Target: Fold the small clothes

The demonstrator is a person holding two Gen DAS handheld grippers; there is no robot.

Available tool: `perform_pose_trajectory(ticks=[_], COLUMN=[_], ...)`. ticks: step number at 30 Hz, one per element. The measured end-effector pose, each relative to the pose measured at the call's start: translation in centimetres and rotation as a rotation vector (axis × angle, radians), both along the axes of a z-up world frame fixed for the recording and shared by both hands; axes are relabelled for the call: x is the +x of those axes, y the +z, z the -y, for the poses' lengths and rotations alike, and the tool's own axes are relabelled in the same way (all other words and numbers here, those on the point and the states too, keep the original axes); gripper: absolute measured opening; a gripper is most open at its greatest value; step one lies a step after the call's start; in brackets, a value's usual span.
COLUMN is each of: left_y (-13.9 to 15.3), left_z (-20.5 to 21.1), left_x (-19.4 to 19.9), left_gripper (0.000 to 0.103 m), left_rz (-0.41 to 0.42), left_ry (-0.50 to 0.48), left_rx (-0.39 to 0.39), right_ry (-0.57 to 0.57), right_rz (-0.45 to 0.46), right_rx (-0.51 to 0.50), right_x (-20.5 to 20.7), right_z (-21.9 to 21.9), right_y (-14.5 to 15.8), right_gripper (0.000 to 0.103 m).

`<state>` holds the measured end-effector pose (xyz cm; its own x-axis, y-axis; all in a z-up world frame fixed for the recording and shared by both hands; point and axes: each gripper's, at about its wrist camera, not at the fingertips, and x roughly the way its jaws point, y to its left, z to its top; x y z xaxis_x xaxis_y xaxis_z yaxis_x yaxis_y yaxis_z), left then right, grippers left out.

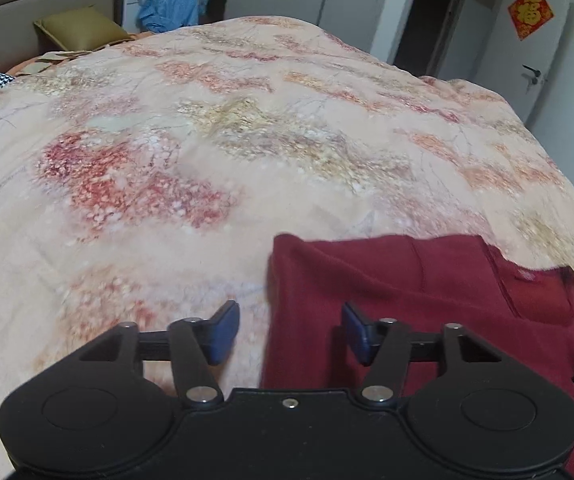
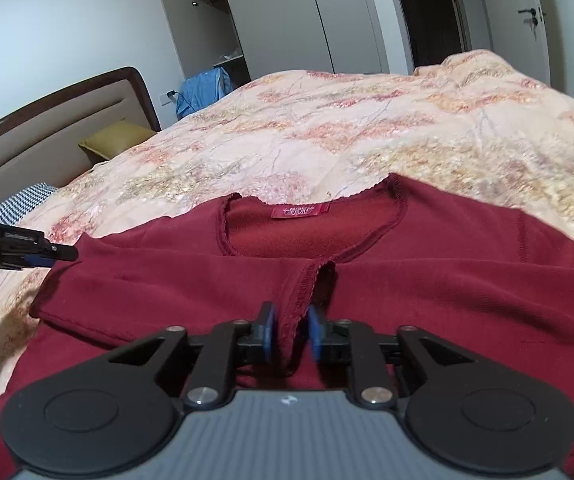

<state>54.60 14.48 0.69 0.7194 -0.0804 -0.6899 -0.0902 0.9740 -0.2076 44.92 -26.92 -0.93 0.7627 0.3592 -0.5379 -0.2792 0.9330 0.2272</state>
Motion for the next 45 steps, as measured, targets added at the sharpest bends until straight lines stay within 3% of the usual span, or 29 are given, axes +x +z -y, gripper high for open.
perform_pose_trajectory(ticks=[4, 6, 9, 11, 15, 19, 22, 25, 26, 28, 30, 34, 37, 42, 45], left_y=[-0.5, -1.1, -1.8, -1.5, 1.0, 1.6, 0.3, 0.1, 0.1, 0.5, 1.3, 3.2, 4.7, 7.9, 9.8], left_z=[0.0, 0.2, -0.2, -0.5, 0.1, 1.7, 1.8, 1.7, 1.6, 1.6, 1.9, 2.9, 3.7, 4.9, 5.4], left_x=[-2.3, -2.6, -2.7, -2.8, -3.1, -1.9, -1.5, -2.1, -2.4, -3.0, -3.7, -5.7, -7.7, -11.9, -15.4], left_gripper=[0.059, 0.042, 0.016, 0.005, 0.004, 0.004, 0.005, 0.010, 0.018, 0.036, 0.059, 0.079, 0.089, 0.100, 0.102], left_rz=[-0.037, -0.063, -0.096, -0.104, -0.082, -0.133, -0.165, -0.147, -0.139, -0.123, -0.109, -0.044, 0.022, 0.128, 0.190], left_ry=[-0.056, -0.078, -0.069, -0.041, 0.010, -0.005, -0.010, 0.022, 0.030, 0.044, 0.049, 0.051, 0.048, 0.029, 0.005], left_rx=[-0.009, -0.002, -0.063, -0.093, -0.034, 0.085, 0.100, 0.061, 0.041, 0.030, 0.042, 0.059, 0.036, 0.022, 0.040], right_ry=[0.026, 0.031, 0.025, 0.021, 0.024, 0.019, 0.021, 0.026, 0.027, 0.034, 0.033, 0.009, -0.002, 0.006, 0.003], right_rz=[0.000, 0.000, -0.016, -0.016, -0.001, 0.003, 0.002, 0.004, 0.003, 0.009, 0.018, 0.052, 0.093, 0.118, 0.117], right_rx=[-0.018, -0.048, -0.049, -0.067, -0.144, -0.170, -0.182, -0.174, -0.160, -0.129, -0.127, -0.124, -0.135, -0.185, -0.192], right_x=[-1.2, -1.6, -1.8, -2.0, -2.5, -2.7, -2.7, -3.1, -3.4, -4.3, -5.5, -9.1, -12.7, -18.5, -21.7], right_z=[0.3, 0.1, 0.2, 0.1, -0.6, -1.1, -1.2, -0.9, -0.5, 0.2, 0.8, 1.8, 2.3, 3.1, 3.7], right_y=[0.2, 0.2, 0.0, -0.2, -0.2, -0.3, -0.5, -0.2, 0.0, 0.6, 1.2, 2.7, 3.4, 3.8, 3.9], right_gripper=[0.043, 0.042, 0.042, 0.041, 0.025, 0.024, 0.024, 0.030, 0.033, 0.052, 0.061, 0.094, 0.103, 0.103, 0.103])
